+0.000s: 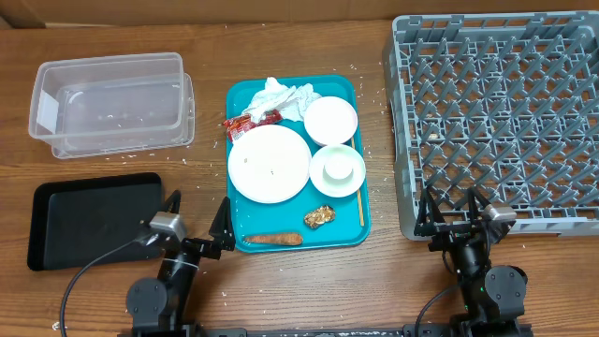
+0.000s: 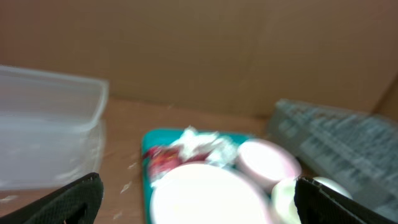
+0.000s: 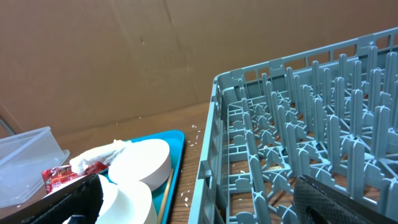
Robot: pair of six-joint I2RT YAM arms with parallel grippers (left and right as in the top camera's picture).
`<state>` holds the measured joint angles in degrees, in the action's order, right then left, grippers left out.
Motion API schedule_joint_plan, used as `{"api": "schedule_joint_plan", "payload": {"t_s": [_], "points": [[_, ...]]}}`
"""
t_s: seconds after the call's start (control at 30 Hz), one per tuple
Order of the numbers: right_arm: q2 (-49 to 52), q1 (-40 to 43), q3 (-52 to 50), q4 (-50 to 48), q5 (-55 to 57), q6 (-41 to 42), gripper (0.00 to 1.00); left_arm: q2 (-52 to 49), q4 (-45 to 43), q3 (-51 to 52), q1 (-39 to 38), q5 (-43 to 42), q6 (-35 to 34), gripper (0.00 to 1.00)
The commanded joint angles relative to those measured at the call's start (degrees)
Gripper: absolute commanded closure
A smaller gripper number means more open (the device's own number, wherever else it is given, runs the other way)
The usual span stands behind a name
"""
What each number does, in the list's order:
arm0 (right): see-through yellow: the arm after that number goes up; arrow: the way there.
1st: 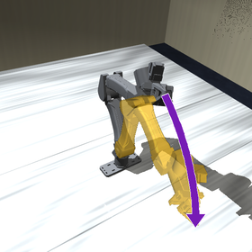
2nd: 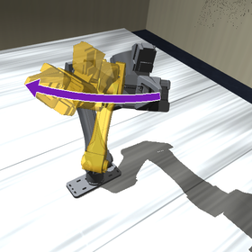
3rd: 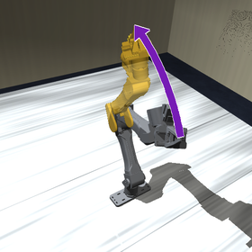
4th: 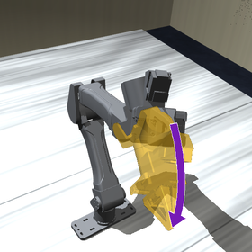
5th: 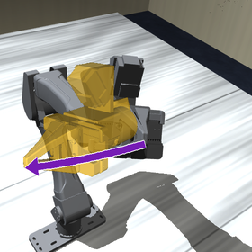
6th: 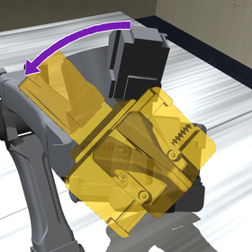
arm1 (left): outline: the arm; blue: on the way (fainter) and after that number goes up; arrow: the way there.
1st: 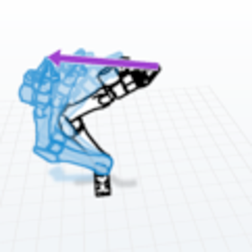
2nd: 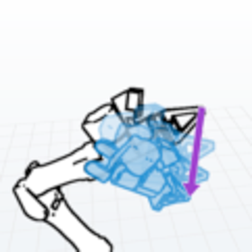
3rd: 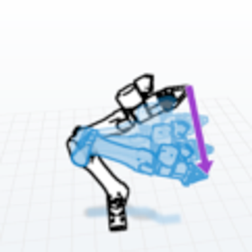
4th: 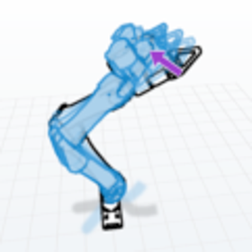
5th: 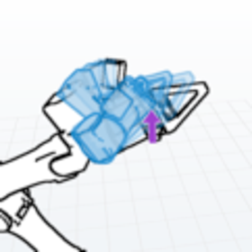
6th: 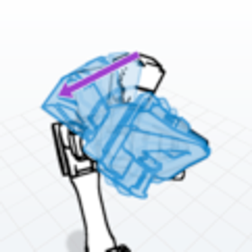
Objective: Sort waste into correct bins and load items into the dishwasher
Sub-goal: 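Move the left gripper over the teal tray toward the white tissue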
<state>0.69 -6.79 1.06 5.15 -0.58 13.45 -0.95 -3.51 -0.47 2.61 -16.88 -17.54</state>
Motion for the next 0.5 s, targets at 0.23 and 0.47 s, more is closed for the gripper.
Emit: {"api": "schedule_joint_plan", "payload": {"t_s": [0.23,0.47], "points": [[-0.52,0.07,-0.59,-0.37,0.48,-0.39,0.0,0.37,-11.87,-2.45,-0.39,-10.69,-13.35,0.0],[-0.52,0.07,-0.59,-0.37,0.48,-0.39,0.0,-10.78,-1.68,-16.61,-0.39,-9.05,-9.64,0.0]]}}
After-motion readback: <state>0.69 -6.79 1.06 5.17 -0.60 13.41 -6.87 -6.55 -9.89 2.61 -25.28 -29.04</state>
